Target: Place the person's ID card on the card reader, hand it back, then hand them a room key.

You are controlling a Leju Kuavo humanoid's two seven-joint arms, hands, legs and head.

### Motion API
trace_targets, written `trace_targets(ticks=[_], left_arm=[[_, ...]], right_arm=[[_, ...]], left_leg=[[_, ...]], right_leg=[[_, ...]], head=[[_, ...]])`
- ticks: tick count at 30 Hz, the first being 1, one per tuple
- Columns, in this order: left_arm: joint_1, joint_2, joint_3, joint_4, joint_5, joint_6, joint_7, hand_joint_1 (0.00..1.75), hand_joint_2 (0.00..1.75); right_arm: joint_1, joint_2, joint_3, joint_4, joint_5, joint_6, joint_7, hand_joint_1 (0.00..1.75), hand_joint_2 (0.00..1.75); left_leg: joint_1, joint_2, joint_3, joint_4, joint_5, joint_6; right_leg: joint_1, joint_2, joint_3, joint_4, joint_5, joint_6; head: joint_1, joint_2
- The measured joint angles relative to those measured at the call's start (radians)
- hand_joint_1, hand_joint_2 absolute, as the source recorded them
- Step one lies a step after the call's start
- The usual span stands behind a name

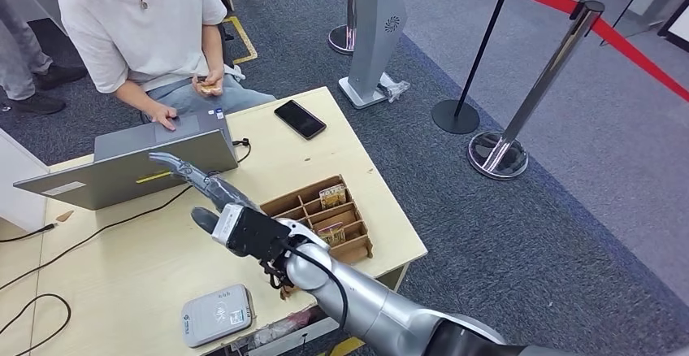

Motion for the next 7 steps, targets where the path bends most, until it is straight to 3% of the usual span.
trace_targets(ticks=[7], left_arm=[[-0.001, -0.004, 0.004, 0.0, -0.005, -0.001, 0.004, 0.0, 0.0]], right_arm=[[0.078, -0.023, 0.033, -0.044, -0.027, -0.013, -0.015, 0.0, 0.0]], left_leg=[[0.0, 0.0, 0.0, 0.0, 0.0, 0.0]], right_leg=[[0.0, 0.0, 0.0, 0.0, 0.0, 0.0]], head=[[0.0, 0.0]])
